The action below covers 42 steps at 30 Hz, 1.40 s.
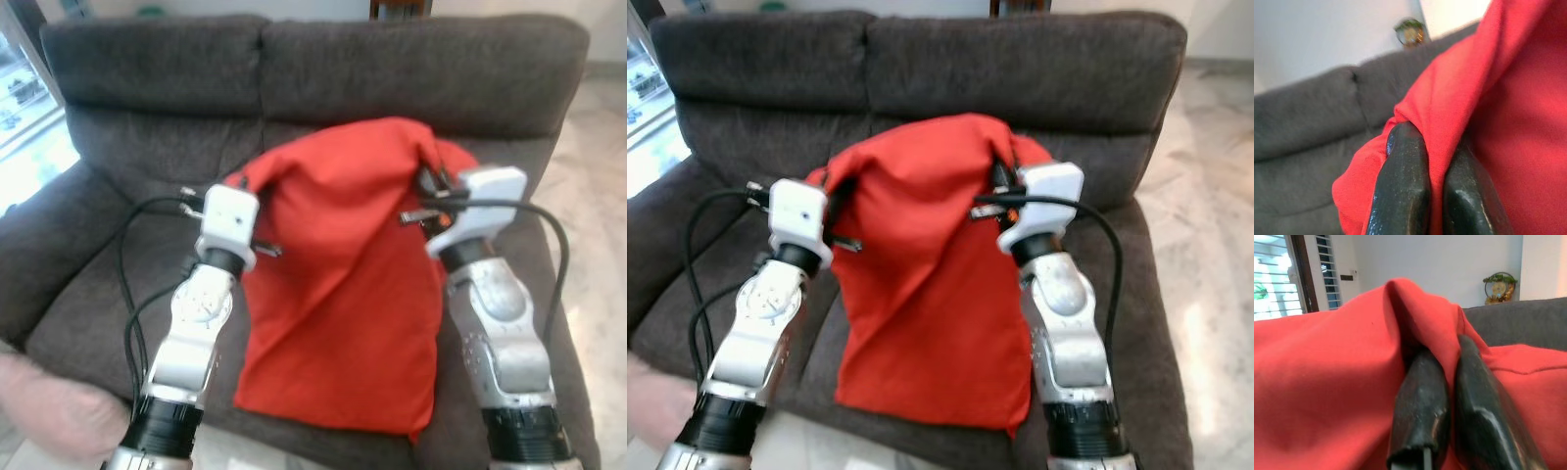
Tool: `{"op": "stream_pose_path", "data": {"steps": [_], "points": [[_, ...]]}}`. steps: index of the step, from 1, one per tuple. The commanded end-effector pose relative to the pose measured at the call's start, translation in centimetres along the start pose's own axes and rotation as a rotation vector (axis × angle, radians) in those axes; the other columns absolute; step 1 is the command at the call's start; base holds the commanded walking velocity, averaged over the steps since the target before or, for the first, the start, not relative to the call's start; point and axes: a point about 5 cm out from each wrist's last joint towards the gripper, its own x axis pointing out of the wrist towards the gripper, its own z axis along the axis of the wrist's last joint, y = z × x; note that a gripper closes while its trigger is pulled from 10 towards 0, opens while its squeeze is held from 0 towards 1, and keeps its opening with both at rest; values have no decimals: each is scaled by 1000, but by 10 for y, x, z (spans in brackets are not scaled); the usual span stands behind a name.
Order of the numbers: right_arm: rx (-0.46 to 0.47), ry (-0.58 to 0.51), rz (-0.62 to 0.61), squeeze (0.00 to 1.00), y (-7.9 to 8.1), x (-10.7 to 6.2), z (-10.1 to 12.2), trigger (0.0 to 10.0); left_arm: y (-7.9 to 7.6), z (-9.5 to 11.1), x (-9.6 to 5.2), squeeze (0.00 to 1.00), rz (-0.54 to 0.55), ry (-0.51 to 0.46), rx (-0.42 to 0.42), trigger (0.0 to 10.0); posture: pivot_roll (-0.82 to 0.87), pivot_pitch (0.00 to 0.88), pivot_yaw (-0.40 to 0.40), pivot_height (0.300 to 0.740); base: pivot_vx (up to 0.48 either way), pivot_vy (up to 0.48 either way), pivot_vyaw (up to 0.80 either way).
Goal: Move the pillow to the sofa from floor
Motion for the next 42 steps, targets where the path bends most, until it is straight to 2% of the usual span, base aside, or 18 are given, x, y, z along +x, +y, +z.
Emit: {"op": "stream_pose_path", "data": {"steps": [1, 4, 8, 10, 16, 23, 24, 25, 26, 27, 28, 29, 42], "points": [[-10, 6, -3, 0, 3, 2, 0, 10000, -5, -20, -9, 0, -61, 105, 23, 10000, -74, 50, 72, 740, 0, 0, 0], [-20, 65, -21, 0, -4, -4, -13, 10000, -10, -25, -14, 0, -104, 139, 8, 10000, -71, 53, 71, 740, 0, 0, 0], [-27, 132, -29, 0, -8, -12, -30, 10000, -18, -40, -23, 0, -194, 226, 34, 10000, -72, 51, 73, 740, 0, 0, 0], [-23, 138, -31, 0, -9, -14, -32, 10000, -18, -42, -25, 0, -193, 236, 37, 10000, -74, 53, 73, 740, 0, 0, 0], [-33, 245, -52, 0, -14, -28, -55, 10000, -15, -59, -33, 0, -175, 320, 74, 10000, -71, 53, 74, 740, 0, 0, 0], [-32, 238, -57, 0, -16, -29, -54, 10000, -11, -62, -33, 0, -147, 326, 87, 10000, -75, 53, 76, 740, 0, 0, 0], [-27, 231, -56, 16, -16, -28, -53, 10000, -11, -61, -32, 1000, -143, 324, 87, 10000, -75, 52, 76, 740, 0, 0, 0], [-23, 227, -55, 16, -16, -28, -53, 10000, -10, -61, -32, 1000, -139, 322, 86, 10000, -74, 51, 75, 740, 0, 0, 0], [-19, 220, -53, 404, -15, -26, -51, 10000, -9, -60, -31, 1000, -129, 315, 82, 10000, -74, 52, 75, 740, 0, 0, 0], [-18, 218, -53, 855, -15, -26, -51, 10000, -9, -60, -31, 1000, -127, 312, 80, 10000, -74, 51, 74, 740, 0, 0, 0], [-16, 214, -52, 973, -15, -26, -50, 10000, -8, -59, -31, 1000, -124, 308, 79, 10000, -74, 51, 74, 740, 0, 0, 0], [-16, 214, -52, 1000, -15, -26, -50, 10000, -8, -59, -31, 1000, -124, 308, 79, 10000, -71, 52, 73, 740, 0, 0, 0], [1, 187, -49, 1000, -11, -23, -45, 10000, -6, -57, -29, 1000, -97, 291, 79, 10000, -73, 53, 72, 740, 0, 0, 0]]}}
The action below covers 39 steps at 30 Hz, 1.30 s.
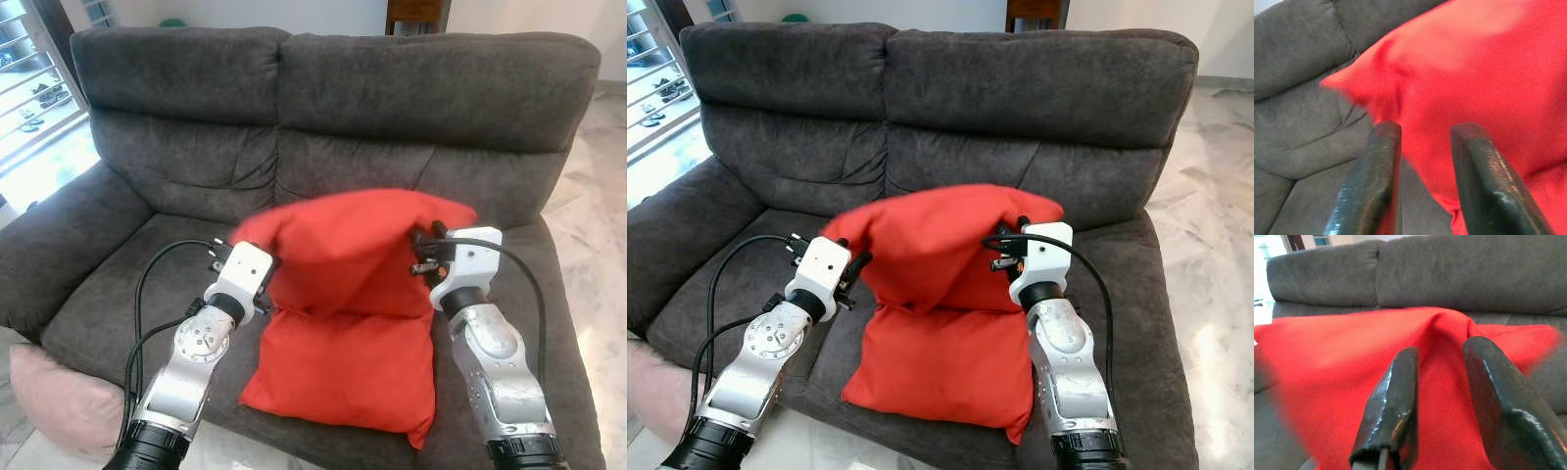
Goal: Move the pillow to the sofa from floor
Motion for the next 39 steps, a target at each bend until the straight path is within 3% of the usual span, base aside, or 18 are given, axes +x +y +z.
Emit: {"op": "stream_pose_path", "data": {"steps": [1, 3, 4, 5, 6, 7, 9, 12, 15, 17, 19, 21, 24, 28, 29, 32, 34, 39], "points": [[-4, -50, -3, 1000, 2, 2, 11, 10000, 10, -4, 0, 1000, 60, 16, 21, 10000, -73, 53, 73, 740, 0, 0, 0], [-4, -51, -16, 1000, 1, 2, 11, 10000, 16, -3, 0, 1000, 112, 11, 48, 10000, -73, 53, 73, 740, 0, 0, 0], [-10, -45, -24, 937, 0, 2, 10, 10000, 18, -3, 0, 0, 132, 12, 55, 10000, -74, 54, 73, 740, 0, 0, 0], [-16, -39, -29, 937, -1, 1, 9, 10000, 19, -4, 0, 0, 139, 14, 55, 10000, -74, 54, 74, 740, 0, 0, 0], [-23, -32, -38, 416, -2, 1, 7, 10000, 21, -5, -1, 0, 149, 18, 51, 10000, -74, 54, 74, 740, 0, 0, 0], [-23, -26, -50, 0, -4, 0, 4, 10000, 22, -7, -1, 0, 152, 24, 43, 10000, -74, 53, 73, 740, 0, 0, 0], [-26, -9, -74, 0, -9, -1, -1, 10000, 22, -13, -4, 0, 152, 44, 32, 10000, -68, 52, 74, 740, 0, 0, 0], [-16, 57, -165, 0, -31, -8, -22, 10000, 16, -40, -14, 0, 136, 125, 21, 10000, -71, 52, 74, 740, 0, 0, 0], [-61, 194, -295, 0, -64, -28, -57, 10000, 11, -74, -28, 0, 143, 245, 28, 10000, -69, 48, 73, 740, 0, 0, 0], [-60, 207, -312, 0, -67, -30, -61, 10000, 11, -76, -30, 0, 146, 255, 22, 10000, -69, 48, 73, 740, 0, 0, 0], [-40, 347, -487, 0, -106, -61, -89, 10000, 5, -103, -47, 0, 141, 361, 14, 10000, -73, 46, 75, 740, 0, 0, 0], [-41, 386, -526, 0, -114, -70, -97, 10000, 3, -111, -52, 0, 140, 392, 11, 10000, -76, 45, 76, 740, 0, 0, 0], [-62, 553, -590, 0, -130, -104, -125, 10000, -2, -133, -69, 0, 135, 483, -13, 10000, -77, 35, 79, 740, 0, 0, 0], [-93, 681, -599, 0, -133, -131, -147, 10000, -3, -150, -82, 0, 161, 552, -57, 10000, -75, 18, 82, 740, 0, 0, 0], [-122, 773, -570, 0, -129, -147, -160, 10000, -3, -161, -91, 0, 168, 604, -68, 10000, -77, 9, 85, 740, 0, 0, 0], [-191, 916, -453, 0, -114, -167, -180, 10000, -7, -174, -105, 0, 157, 675, -76, 10000, -83, 0, 91, 740, 0, 0, 0], [-186, 982, -385, 0, -102, -179, -192, 10000, -11, -181, -113, 0, 152, 714, -84, 10000, -83, 0, 91, 740, 0, 0, 0], [-103, 1060, -398, 0, -86, -200, -206, 10000, -18, -198, -135, 0, 161, 816, -120, 10000, -83, 0, 92, 740, 0, 0, 0]]}}
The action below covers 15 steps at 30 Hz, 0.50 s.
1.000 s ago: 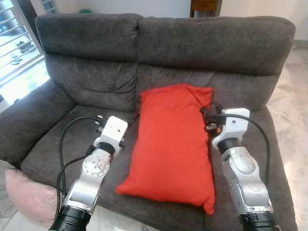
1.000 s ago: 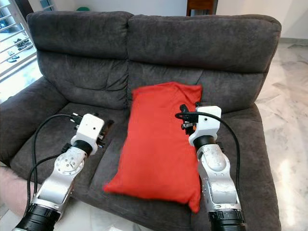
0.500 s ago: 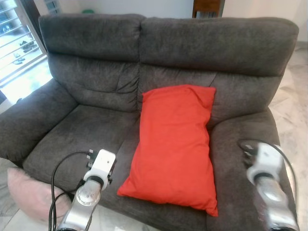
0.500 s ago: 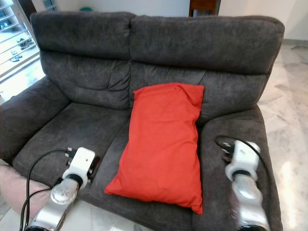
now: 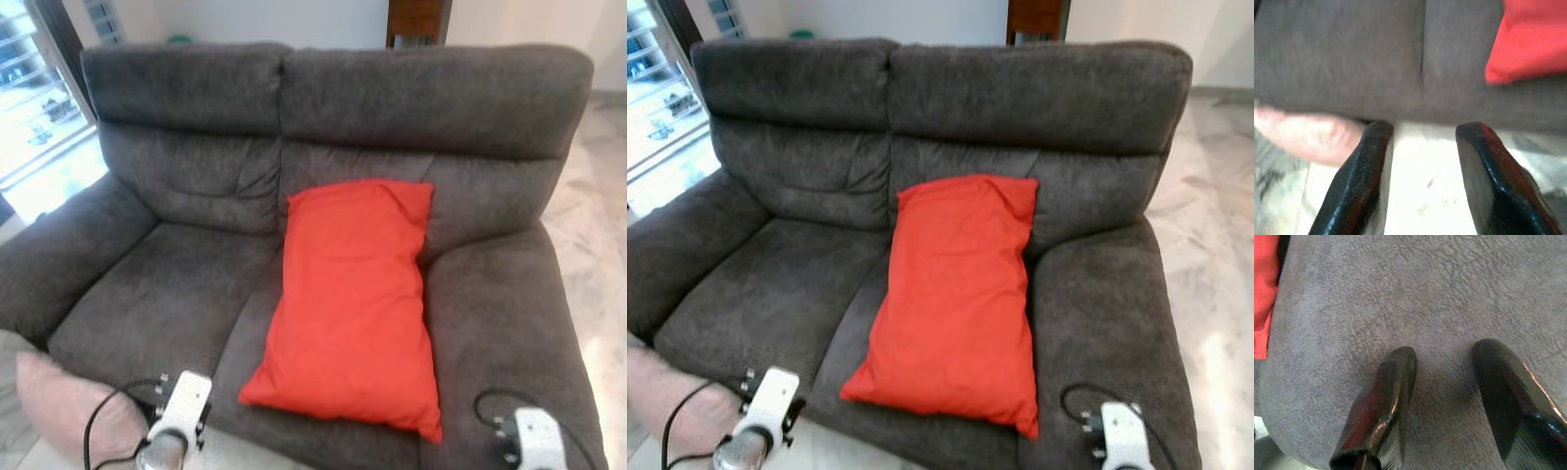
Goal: Move the pillow to the sofa from floor
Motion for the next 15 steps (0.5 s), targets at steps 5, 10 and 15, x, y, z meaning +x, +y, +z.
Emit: {"op": "stream_pose_path", "data": {"steps": [5, 10, 15], "points": [[49, 63, 99, 0, 27, -5, -20, 10000, 0, -22, -6, 0, 10, 75, -57, 10000, -82, 0, 94, 740, 0, 0, 0], [58, 35, 160, 0, 40, -5, -14, 10000, -7, -41, -12, 0, -6, 161, -90, 10000, -88, 0, 94, 740, 0, 0, 0], [39, 26, 207, 0, 49, -5, -11, 10000, -13, -51, -16, 0, -29, 210, -100, 10000, -84, 0, 89, 740, 0, 55, 0]]}}
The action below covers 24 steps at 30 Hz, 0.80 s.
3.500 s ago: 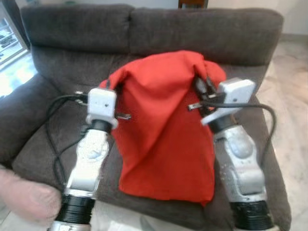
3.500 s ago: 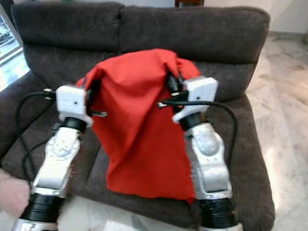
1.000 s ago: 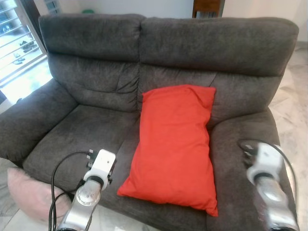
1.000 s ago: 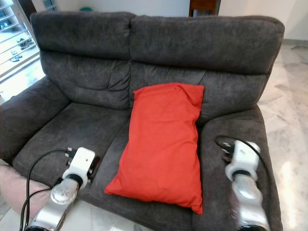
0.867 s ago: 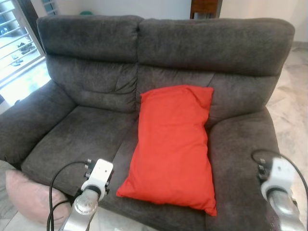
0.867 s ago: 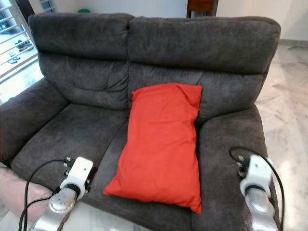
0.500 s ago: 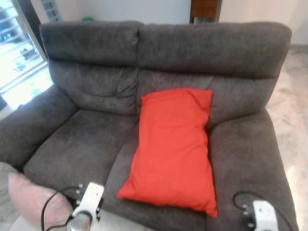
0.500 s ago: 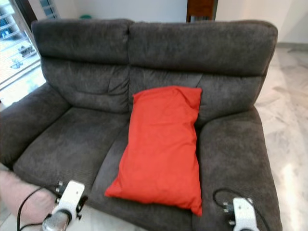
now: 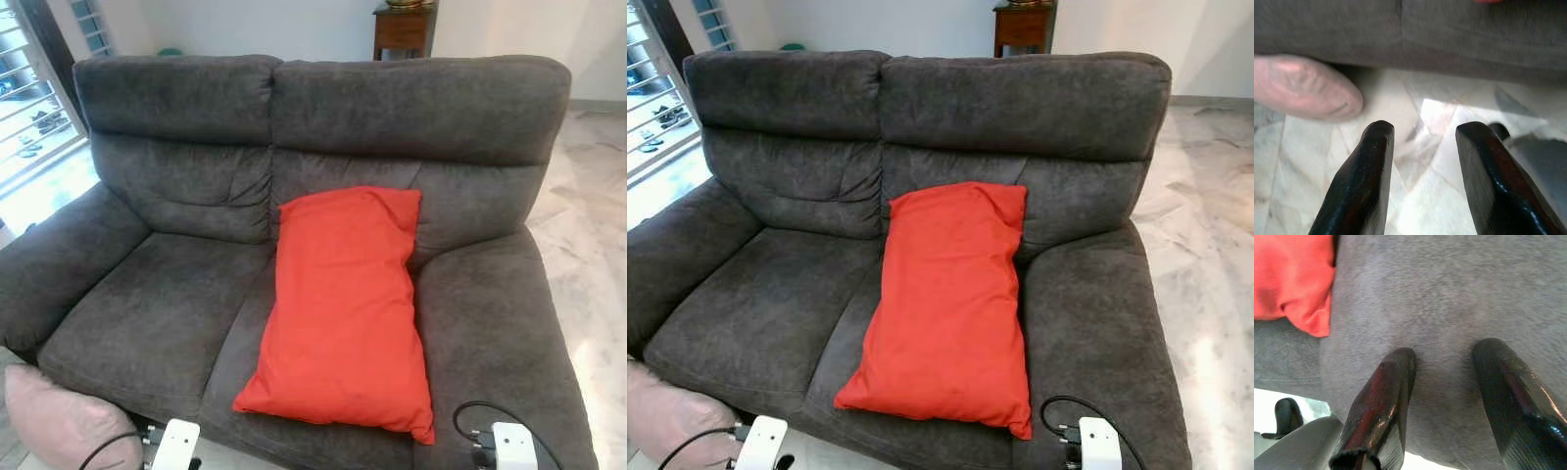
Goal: Move the pillow to the sofa from floor
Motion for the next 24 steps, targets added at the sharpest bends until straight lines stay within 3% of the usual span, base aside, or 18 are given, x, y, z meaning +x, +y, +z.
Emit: {"op": "stream_pose_path", "data": {"steps": [1, 16, 21, 24], "points": [[-4, 8, 74, 0, 15, 0, -2, 10000, 1, -4, -1, 0, -3, 15, -6, 10000, -84, 0, 88, 740, 0, 315, 0], [-27, -35, 125, 0, 24, 2, 7, 10000, 7, -12, -2, 0, 12, 44, -42, 10000, -62, 0, 80, 740, 0, 328, 0], [-32, -42, 150, 0, 28, 2, 8, 10000, 7, -14, -3, 0, 17, 53, -52, 10000, -54, 0, 78, 740, 0, 329, 800], [-17, -47, 156, 0, 29, 3, 10, 10000, 7, -14, -3, 0, 16, 55, -54, 10000, -54, 0, 78, 740, 0, 329, 0]]}}
